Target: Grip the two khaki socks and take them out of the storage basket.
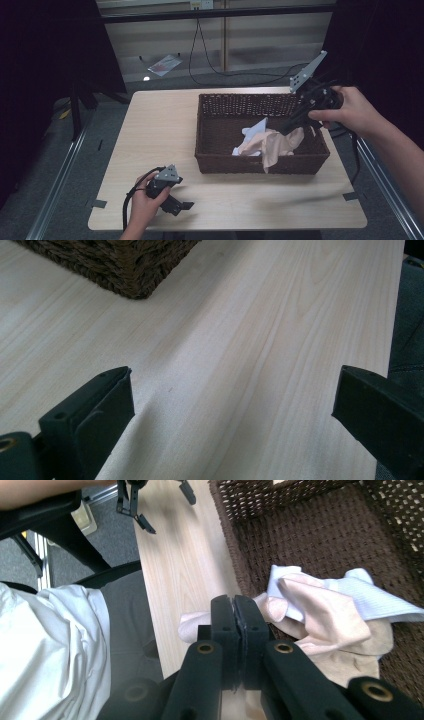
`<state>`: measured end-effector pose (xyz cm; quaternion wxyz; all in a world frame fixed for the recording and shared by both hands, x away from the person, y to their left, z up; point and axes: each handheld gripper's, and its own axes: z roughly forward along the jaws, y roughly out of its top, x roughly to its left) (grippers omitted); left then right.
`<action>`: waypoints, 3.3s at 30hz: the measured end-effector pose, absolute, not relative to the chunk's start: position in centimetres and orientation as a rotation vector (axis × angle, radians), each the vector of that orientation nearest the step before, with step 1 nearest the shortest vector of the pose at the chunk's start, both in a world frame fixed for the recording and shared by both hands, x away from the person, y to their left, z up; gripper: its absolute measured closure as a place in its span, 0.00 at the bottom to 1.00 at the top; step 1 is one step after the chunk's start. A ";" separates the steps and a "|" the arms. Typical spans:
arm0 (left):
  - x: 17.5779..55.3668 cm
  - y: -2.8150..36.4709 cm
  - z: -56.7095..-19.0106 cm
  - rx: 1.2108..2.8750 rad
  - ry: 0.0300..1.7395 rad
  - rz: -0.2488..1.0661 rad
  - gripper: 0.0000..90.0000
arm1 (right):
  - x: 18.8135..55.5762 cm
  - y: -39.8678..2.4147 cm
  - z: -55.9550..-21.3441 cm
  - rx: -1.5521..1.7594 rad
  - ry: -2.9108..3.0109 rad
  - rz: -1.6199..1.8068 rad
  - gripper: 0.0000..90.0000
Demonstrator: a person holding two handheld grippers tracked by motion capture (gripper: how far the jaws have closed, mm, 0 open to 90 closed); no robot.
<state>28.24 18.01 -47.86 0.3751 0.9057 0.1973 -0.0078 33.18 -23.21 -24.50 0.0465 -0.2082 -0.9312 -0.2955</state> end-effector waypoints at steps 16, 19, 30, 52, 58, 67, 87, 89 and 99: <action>28.2 18.0 -47.8 2.324 0.506 -0.022 0.03 | 31.6 -21.0 -27.8 -0.543 -2.841 -0.791 0.99; 28.2 18.0 -47.9 2.319 0.504 -0.028 0.03 | 31.4 -20.5 -28.7 -0.530 -2.841 -0.769 0.99; 28.2 18.0 -47.9 2.317 0.506 -0.026 0.03 | 31.1 -19.5 -31.4 -0.509 -2.842 -0.741 0.91; 28.2 18.1 -47.8 2.323 0.500 -0.027 0.03 | 34.9 -20.7 -32.1 -0.703 -2.920 -0.787 0.26; 28.2 18.0 -47.8 2.321 0.503 -0.029 0.03 | 36.9 -21.3 -33.7 -0.829 -2.910 -0.758 0.21; 28.2 18.1 -47.8 2.321 0.497 -0.029 0.03 | 38.8 -22.2 -35.9 -0.973 -2.901 -0.717 0.18; 28.3 18.0 -47.8 2.339 0.471 -0.044 0.03 | 41.2 -21.5 -40.0 -0.983 -2.963 -0.605 0.19; 28.2 18.0 -47.8 2.341 0.481 -0.043 0.03 | 41.4 -21.5 -40.1 -0.994 -2.975 -0.600 0.18; 28.2 18.1 -47.8 2.329 0.486 -0.046 0.03 | 41.9 -21.0 -41.0 -0.982 -3.025 -0.555 0.17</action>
